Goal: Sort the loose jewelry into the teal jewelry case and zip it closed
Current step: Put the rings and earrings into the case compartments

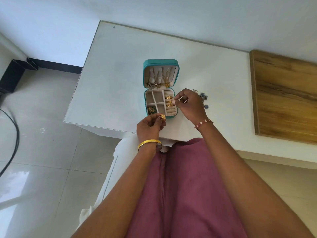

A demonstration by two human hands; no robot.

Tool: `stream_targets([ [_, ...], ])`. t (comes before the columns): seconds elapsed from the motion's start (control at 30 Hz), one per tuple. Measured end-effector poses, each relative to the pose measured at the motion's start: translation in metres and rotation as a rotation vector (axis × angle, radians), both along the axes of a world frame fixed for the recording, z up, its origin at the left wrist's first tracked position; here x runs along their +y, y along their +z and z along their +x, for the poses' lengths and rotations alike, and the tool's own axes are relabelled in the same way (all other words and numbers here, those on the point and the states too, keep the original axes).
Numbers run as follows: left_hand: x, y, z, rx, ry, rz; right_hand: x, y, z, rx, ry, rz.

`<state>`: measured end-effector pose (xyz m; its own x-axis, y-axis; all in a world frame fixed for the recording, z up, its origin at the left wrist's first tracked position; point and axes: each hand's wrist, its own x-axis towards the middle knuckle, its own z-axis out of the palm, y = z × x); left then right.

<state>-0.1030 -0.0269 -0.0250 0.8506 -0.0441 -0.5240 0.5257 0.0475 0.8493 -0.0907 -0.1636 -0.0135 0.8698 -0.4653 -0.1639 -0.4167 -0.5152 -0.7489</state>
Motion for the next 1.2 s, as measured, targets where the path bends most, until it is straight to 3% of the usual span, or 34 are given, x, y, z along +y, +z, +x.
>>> stream_targets([
  [0.2,0.0,-0.002,0.001,0.016,0.026,-0.007,0.028,0.003,-0.038,-0.001,-0.009,0.214],
  [0.37,0.002,-0.004,0.001,-0.008,0.002,0.028,0.045,0.003,-0.046,-0.023,-0.031,0.277],
  [0.73,-0.001,-0.005,0.0,-0.025,-0.017,0.056,0.029,0.004,-0.035,-0.051,-0.037,0.1],
  [1.2,-0.002,-0.006,0.0,0.05,0.042,0.044,0.02,-0.005,-0.019,0.004,0.162,-0.418],
])
